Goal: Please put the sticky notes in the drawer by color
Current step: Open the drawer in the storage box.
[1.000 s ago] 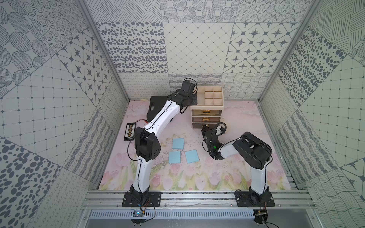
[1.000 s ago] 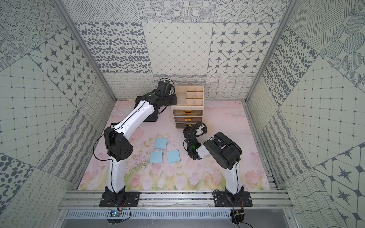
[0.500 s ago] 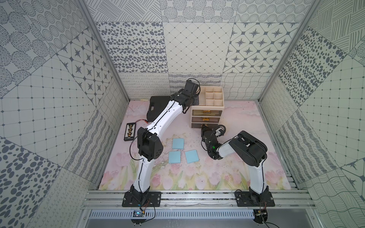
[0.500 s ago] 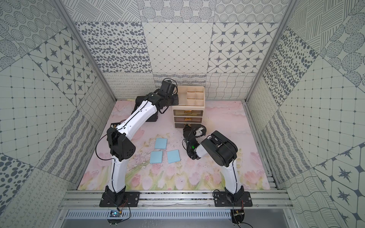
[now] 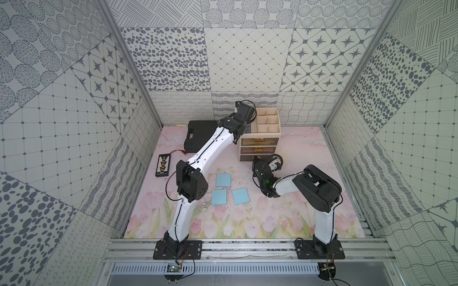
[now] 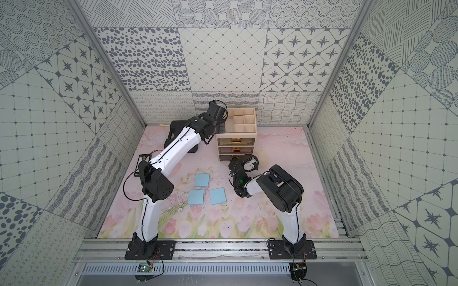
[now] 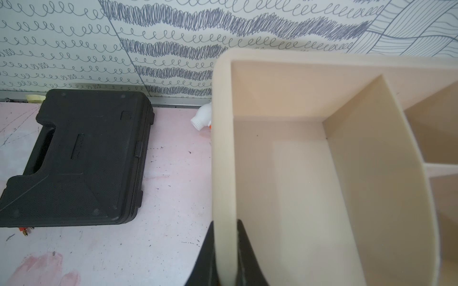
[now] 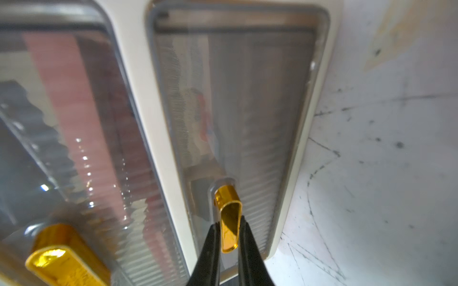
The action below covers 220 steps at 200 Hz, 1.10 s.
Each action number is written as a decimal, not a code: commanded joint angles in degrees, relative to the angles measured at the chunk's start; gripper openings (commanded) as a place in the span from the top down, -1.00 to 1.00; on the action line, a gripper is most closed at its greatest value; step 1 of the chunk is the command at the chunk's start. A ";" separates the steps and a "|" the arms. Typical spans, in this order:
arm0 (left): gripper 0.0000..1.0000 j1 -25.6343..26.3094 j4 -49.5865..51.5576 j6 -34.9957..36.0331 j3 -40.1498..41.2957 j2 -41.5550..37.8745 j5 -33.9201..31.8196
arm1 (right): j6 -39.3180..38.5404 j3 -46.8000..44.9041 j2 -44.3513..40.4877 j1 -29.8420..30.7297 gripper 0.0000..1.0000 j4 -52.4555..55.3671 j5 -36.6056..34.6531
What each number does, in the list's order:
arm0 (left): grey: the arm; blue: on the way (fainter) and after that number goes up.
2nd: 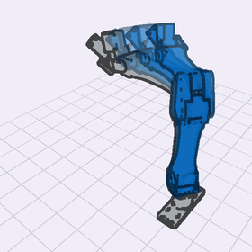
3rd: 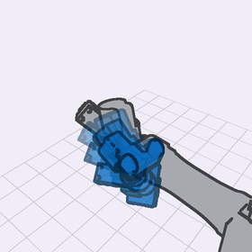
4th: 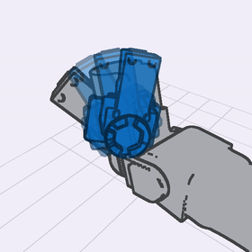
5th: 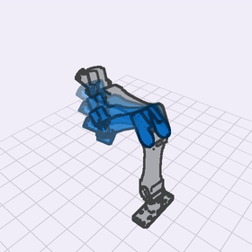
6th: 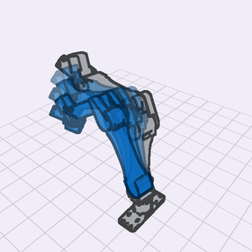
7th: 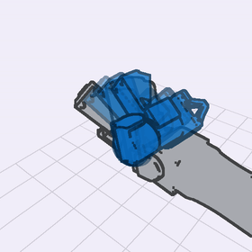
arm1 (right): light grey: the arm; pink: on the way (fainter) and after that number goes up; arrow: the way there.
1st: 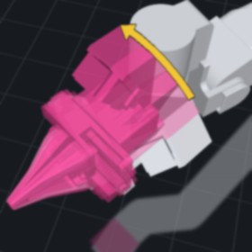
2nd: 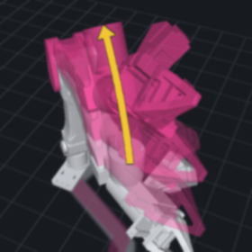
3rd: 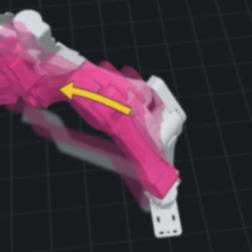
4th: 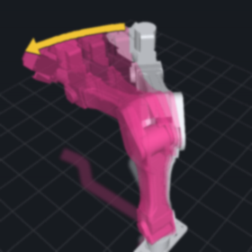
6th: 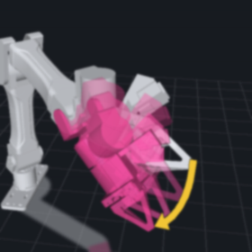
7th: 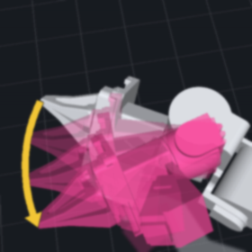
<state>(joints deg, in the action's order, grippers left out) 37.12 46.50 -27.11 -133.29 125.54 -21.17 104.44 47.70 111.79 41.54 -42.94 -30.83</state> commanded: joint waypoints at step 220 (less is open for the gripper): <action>1.00 2.61 12.98 -4.17 -1.32 4.59 4.65 | 4.34 -10.51 -10.18 8.27 1.00 1.64 -0.42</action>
<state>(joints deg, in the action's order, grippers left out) 38.37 48.86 -27.05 -135.85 127.13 -24.38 109.51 38.59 104.62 47.62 -41.36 -34.17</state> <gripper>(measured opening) 0.124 0.134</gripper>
